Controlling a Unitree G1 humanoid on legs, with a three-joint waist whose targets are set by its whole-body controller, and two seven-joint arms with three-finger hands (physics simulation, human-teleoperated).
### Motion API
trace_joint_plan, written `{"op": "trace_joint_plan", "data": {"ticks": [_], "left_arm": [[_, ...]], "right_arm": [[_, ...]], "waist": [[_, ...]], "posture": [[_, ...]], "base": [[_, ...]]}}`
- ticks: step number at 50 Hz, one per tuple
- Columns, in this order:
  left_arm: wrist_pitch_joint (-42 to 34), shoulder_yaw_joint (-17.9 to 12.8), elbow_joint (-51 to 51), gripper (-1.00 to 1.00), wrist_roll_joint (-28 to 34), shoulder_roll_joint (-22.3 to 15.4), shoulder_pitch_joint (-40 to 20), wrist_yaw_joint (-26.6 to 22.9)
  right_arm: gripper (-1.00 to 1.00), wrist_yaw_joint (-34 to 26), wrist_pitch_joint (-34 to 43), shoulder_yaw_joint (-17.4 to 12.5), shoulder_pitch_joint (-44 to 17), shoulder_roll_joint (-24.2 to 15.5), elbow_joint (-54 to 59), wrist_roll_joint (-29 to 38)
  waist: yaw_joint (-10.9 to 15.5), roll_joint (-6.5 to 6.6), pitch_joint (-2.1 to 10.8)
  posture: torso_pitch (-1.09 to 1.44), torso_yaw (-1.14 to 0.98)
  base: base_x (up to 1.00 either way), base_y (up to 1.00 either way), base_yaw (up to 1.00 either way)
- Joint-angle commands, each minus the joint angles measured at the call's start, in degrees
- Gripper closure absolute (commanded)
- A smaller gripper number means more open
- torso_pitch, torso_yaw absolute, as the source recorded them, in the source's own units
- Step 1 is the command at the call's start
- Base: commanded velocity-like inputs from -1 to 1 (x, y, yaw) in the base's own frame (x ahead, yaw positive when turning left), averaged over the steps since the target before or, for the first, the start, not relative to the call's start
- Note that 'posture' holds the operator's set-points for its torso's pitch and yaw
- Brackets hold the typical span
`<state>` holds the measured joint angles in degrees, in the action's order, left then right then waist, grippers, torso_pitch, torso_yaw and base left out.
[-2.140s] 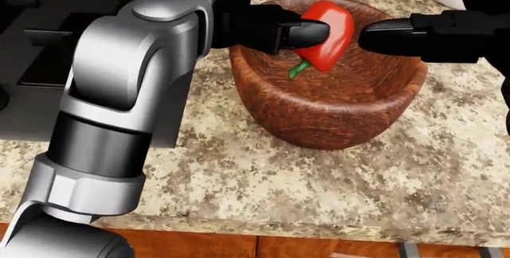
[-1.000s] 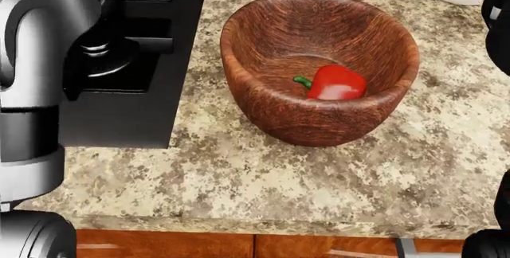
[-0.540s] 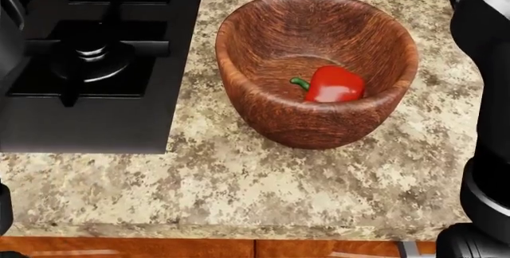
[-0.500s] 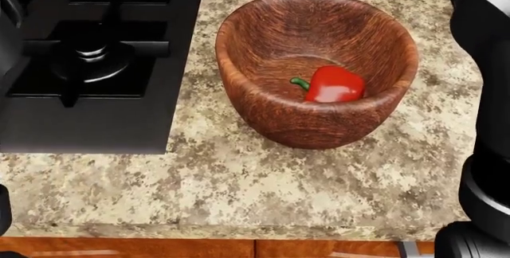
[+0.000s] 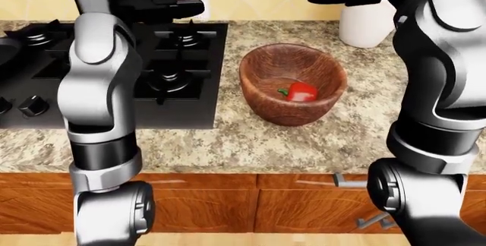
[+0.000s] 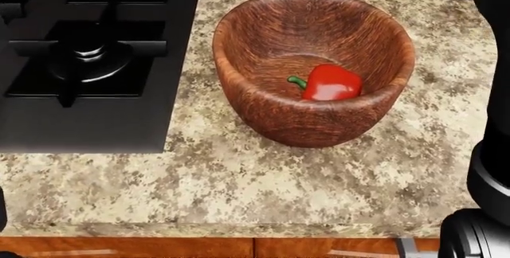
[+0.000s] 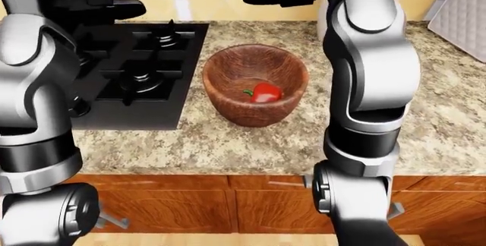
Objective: Pick the bell pepper from the pan and place it in the bowl.
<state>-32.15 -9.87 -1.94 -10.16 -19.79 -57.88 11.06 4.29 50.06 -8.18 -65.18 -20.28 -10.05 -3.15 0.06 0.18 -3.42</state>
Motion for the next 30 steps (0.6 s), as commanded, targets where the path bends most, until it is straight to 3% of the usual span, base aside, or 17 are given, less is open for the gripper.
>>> {"op": "trace_joint_plan", "data": {"ticks": [1,7,10,11,18,30], "left_arm": [[2.9,-0.7,-1.8,-1.00,0.0,-0.7,-1.8,0.3],[6.4,-0.7,-2.1,-1.00,-0.3,-1.0,-1.8,0.5],[7.9,-1.0,-2.3,-1.00,-0.5,-1.2,-1.9,0.7],[11.6,-2.0,-2.0,-1.00,-0.2,-1.5,-2.1,1.6],[12.5,-0.5,-3.5,-1.00,0.0,-2.2,-2.9,1.9],[14.1,-0.6,-3.6,-1.00,0.6,-1.6,-3.8,2.5]], "right_arm": [[-1.00,0.2,-4.2,-1.0,-2.0,-0.8,-0.6,0.4],[-1.00,0.3,-8.8,-0.9,-1.0,-1.3,0.3,0.9],[-1.00,0.7,-12.8,-1.9,-1.6,-1.7,1.2,0.1],[-1.00,0.9,-17.3,-2.5,-1.8,-2.0,1.2,-0.2],[-1.00,2.1,-17.2,-1.7,-1.5,-2.6,-0.2,-1.3],[-1.00,2.8,-19.1,-2.0,-2.1,-3.1,0.3,-1.8]], "waist": [[0.0,0.06,1.68],[0.0,0.03,1.67],[0.0,0.06,1.68],[0.0,0.06,1.69],[-0.1,0.04,1.49],[0.0,-0.13,1.44]], "posture": [[0.00,0.00],[0.00,0.00],[0.00,0.00],[0.00,0.00],[0.00,0.00],[0.00,0.00]], "base": [[0.00,0.00,0.00],[0.00,0.00,0.00],[0.00,0.00,0.00],[0.00,0.00,0.00],[0.00,0.00,0.00],[0.00,0.00,0.00]]}}
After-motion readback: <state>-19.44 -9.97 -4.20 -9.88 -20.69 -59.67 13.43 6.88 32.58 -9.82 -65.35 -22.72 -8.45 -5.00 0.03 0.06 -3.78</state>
